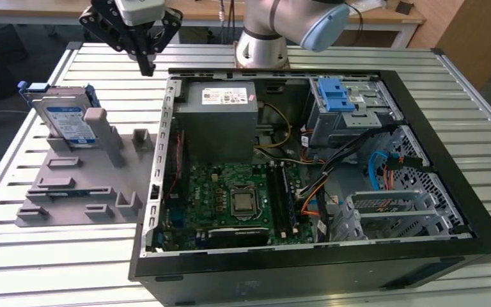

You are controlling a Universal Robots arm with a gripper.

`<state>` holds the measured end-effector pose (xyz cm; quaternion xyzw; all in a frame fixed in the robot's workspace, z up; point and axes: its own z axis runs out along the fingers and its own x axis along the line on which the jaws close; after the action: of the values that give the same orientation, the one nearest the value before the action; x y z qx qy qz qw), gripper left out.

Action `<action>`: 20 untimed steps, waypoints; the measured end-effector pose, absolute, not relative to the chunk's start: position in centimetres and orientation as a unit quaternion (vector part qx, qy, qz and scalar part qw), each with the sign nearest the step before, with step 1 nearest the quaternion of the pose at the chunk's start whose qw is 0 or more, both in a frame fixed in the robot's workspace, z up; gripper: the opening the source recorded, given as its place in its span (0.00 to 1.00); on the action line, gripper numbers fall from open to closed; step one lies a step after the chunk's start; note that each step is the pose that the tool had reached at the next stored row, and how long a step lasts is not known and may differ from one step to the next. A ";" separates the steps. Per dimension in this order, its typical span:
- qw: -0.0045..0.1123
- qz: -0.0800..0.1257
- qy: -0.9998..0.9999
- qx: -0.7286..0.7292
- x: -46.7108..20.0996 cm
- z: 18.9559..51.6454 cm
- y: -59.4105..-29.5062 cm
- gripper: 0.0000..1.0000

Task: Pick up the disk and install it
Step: 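Reach for the disk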

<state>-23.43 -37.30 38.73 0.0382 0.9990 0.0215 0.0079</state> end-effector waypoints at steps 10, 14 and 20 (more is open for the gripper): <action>0.001 0.022 0.999 0.038 -24.1 38.7 -37.3 0.11; 0.001 0.022 0.999 0.038 -24.4 38.7 -37.3 0.11; 0.001 0.022 0.999 0.038 -25.4 38.7 -37.2 0.11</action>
<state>-25.43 -37.24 38.65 0.0382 0.9990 0.0216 0.0008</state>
